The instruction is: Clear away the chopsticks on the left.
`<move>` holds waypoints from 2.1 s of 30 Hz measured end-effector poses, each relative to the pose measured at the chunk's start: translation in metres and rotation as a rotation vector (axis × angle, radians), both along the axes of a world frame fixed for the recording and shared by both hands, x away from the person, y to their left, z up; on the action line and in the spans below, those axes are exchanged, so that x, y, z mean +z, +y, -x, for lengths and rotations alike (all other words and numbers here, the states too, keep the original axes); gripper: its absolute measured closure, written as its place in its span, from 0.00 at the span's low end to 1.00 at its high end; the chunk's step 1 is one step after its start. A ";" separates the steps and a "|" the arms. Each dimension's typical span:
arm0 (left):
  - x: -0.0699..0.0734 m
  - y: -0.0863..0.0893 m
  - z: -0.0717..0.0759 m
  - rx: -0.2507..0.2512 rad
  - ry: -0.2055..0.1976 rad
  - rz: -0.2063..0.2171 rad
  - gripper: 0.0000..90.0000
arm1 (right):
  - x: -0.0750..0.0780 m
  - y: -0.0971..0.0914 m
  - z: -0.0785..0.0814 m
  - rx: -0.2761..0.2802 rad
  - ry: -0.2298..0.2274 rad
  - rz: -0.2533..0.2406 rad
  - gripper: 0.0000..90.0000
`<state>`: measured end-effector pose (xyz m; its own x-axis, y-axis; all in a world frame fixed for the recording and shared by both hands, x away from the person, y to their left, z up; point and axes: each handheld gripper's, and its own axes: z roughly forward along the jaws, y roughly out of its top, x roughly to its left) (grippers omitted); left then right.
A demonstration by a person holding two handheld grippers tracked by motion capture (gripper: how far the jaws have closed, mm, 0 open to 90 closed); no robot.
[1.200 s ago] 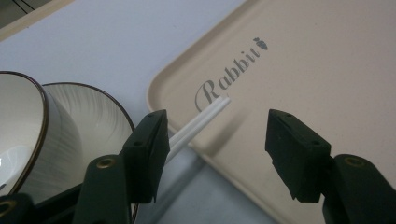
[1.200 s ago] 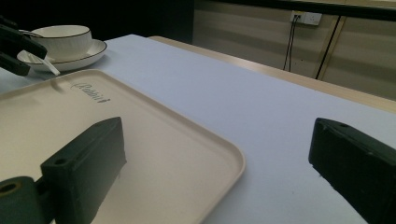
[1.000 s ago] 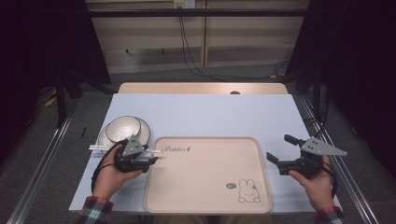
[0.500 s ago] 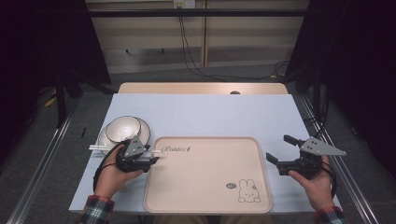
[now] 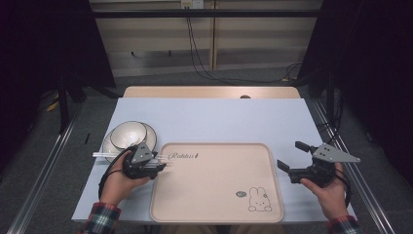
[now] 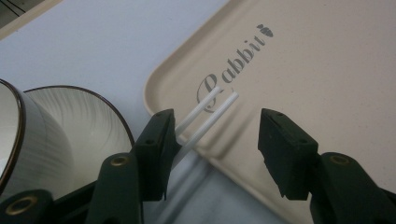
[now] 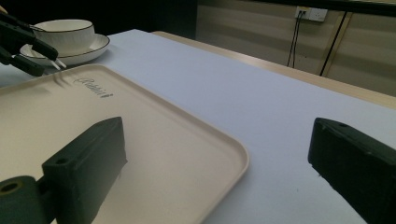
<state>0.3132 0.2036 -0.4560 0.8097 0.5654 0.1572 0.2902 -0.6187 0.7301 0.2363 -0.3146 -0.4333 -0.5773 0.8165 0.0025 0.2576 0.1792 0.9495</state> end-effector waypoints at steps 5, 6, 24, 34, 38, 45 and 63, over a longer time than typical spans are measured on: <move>0.000 0.000 -0.001 -0.010 0.014 -0.017 0.59 | 0.000 0.001 0.000 0.000 -0.001 -0.001 0.04; 0.000 0.000 -0.002 -0.012 0.021 -0.023 0.59 | 0.000 0.001 0.000 0.000 0.001 -0.002 0.04; -0.007 -0.006 -0.004 -0.034 0.057 -0.052 0.72 | -0.001 0.003 0.000 0.021 0.004 0.021 0.04; 0.004 -0.009 -0.003 0.074 0.199 0.089 0.97 | -0.001 0.003 0.000 0.017 0.006 0.022 0.04; 0.018 -0.006 -0.003 0.107 0.210 0.197 0.97 | -0.001 0.002 0.000 0.017 0.005 0.017 0.04; 0.054 0.001 0.000 0.165 0.146 0.411 0.97 | -0.001 0.002 0.000 0.017 -0.001 0.015 0.04; 0.099 0.006 0.003 0.236 0.047 0.635 0.97 | 0.000 0.001 0.000 0.013 -0.028 0.018 0.01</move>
